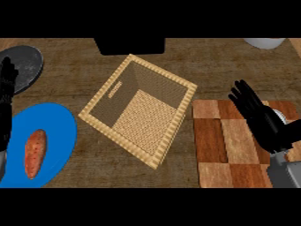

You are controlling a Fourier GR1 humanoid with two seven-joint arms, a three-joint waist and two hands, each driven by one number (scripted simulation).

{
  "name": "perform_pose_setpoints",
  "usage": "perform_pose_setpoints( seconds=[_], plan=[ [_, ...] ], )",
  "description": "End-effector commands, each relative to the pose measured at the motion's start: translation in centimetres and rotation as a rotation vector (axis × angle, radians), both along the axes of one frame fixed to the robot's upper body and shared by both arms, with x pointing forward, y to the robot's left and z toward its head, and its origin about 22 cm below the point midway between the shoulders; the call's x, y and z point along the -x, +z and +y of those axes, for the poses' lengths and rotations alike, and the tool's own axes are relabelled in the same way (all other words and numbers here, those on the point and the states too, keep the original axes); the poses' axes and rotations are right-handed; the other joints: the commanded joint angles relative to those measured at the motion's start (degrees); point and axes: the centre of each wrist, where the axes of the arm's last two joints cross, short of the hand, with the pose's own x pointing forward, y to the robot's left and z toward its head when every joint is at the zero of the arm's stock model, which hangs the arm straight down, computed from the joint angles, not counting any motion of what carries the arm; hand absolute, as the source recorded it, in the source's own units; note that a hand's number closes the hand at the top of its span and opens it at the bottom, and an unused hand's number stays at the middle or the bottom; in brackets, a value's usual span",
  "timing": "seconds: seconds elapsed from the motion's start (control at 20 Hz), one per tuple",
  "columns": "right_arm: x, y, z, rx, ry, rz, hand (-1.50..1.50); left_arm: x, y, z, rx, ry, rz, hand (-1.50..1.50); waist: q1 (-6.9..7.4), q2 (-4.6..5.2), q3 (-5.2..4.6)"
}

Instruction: Pick the can from the cutting board and place it in the basket

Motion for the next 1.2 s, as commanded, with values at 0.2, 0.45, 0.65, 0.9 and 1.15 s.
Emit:
perform_pose_setpoints(
  seconds=[0.2, 0.45, 0.65, 0.9, 1.15],
  plan=[
    [-2.9, 5.3, 1.4, 0.054, 0.440, -0.195, 1.50, -0.9, 0.4, -0.5, -0.003, -0.147, 0.139, 0.00, 1.46, -0.35, -1.25],
    [0.3, 4.8, 7.1, -0.205, 0.435, -0.171, 1.50, -1.3, -0.5, -1.2, 0.052, -0.189, 0.234, 0.00, -0.07, -0.74, -1.36],
    [2.4, 8.2, 8.8, -0.002, 0.273, -0.293, -1.50, -0.2, -2.1, -0.8, 0.053, -0.202, 0.262, 0.00, -0.07, -0.98, -1.44],
    [-0.3, 14.6, 3.2, 0.521, 0.091, -0.431, -1.50, -0.7, -1.4, 0.4, 0.033, -0.194, 0.258, 0.00, 0.15, -1.07, -1.67],
    [-0.9, 20.8, 1.0, 1.040, 0.157, -0.367, -1.50, -1.9, -0.4, -1.2, 0.039, -0.186, 0.235, 0.00, 0.26, -0.81, -1.70]
  ],
)
